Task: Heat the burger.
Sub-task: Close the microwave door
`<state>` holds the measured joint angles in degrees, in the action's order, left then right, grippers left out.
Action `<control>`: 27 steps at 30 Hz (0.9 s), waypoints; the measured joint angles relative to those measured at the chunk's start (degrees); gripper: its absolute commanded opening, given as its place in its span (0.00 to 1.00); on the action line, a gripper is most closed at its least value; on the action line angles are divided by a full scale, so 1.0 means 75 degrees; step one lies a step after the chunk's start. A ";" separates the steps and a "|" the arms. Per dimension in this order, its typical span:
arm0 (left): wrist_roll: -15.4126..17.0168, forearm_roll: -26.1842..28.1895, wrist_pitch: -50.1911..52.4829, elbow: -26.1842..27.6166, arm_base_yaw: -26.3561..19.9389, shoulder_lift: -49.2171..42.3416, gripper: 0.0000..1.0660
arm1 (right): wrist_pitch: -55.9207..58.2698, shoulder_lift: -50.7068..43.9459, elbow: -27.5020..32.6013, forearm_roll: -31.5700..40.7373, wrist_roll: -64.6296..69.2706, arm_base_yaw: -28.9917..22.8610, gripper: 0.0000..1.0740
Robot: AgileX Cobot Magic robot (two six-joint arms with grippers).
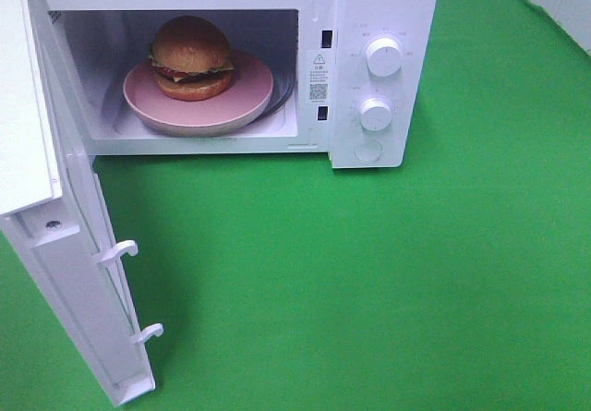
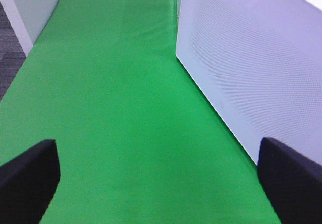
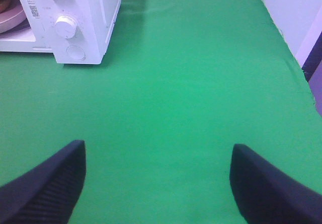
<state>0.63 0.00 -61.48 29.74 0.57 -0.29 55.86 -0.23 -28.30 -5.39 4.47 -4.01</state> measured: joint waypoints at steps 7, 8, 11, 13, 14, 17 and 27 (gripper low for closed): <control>0.0023 0.0107 0.0000 0.0000 0.0000 0.0000 0.92 | 0.0000 0.0000 0.0000 0.0000 0.0000 0.0000 0.71; 0.0061 0.0099 0.0000 0.0000 0.0000 0.0000 0.91 | 0.0000 0.0000 0.0000 0.0000 0.0000 0.0000 0.71; 0.0199 0.0061 0.0000 0.0000 0.0000 0.0000 0.90 | 0.0000 0.0000 0.0000 0.0000 0.0000 0.0000 0.71; 0.0313 0.0000 0.0000 0.0000 0.0000 0.0000 0.88 | 0.0000 0.0000 0.0000 0.0000 0.0000 0.0000 0.71; 0.0451 -0.0038 0.0000 0.0000 0.0000 0.0000 0.84 | 0.0000 0.0000 0.0000 0.0000 0.0000 0.0000 0.71; 0.0542 -0.0069 0.0099 0.0053 0.0000 0.0000 0.78 | 0.0000 0.0000 0.0000 0.0000 0.0000 0.0000 0.71; 0.0596 -0.0069 0.1536 0.0115 0.0000 0.0596 0.52 | 0.0000 0.0000 0.0000 0.0000 0.0000 0.0000 0.71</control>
<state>5.10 -0.52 -49.96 30.60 0.57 4.18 55.86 -0.23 -28.30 -5.39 4.47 -4.01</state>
